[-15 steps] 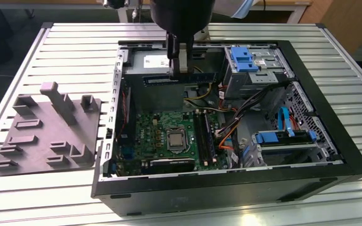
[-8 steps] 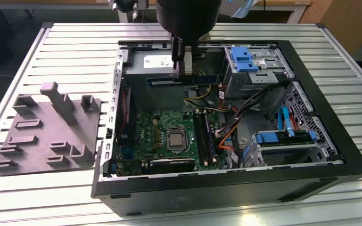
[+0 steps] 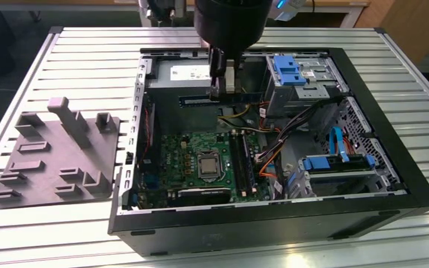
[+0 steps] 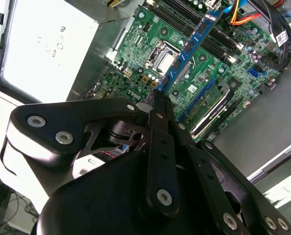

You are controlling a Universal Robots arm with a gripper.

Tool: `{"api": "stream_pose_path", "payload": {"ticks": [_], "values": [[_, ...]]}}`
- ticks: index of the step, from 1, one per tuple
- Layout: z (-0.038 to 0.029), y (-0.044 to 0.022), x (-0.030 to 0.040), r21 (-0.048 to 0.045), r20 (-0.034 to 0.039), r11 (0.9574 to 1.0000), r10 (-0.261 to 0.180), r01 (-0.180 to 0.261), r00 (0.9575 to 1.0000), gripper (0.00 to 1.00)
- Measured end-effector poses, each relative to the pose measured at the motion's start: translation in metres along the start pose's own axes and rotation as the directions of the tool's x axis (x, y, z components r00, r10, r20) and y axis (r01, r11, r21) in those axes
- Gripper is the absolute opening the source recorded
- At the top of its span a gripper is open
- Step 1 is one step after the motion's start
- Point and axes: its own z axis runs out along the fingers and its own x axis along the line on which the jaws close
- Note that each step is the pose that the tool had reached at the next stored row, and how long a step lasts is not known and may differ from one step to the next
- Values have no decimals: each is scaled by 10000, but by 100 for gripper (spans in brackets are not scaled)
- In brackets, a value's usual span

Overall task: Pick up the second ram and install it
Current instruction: 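Pick up the second ram and move it above second insertion slot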

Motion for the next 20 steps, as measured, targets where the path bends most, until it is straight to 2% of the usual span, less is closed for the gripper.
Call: {"api": "stream_pose_path", "payload": {"ticks": [9,20], "values": [[86,-41,12,-164,-64,9999,40,-41,10000,12],[189,-50,26,-168,-96,9998,46,-48,9999,12]]}}
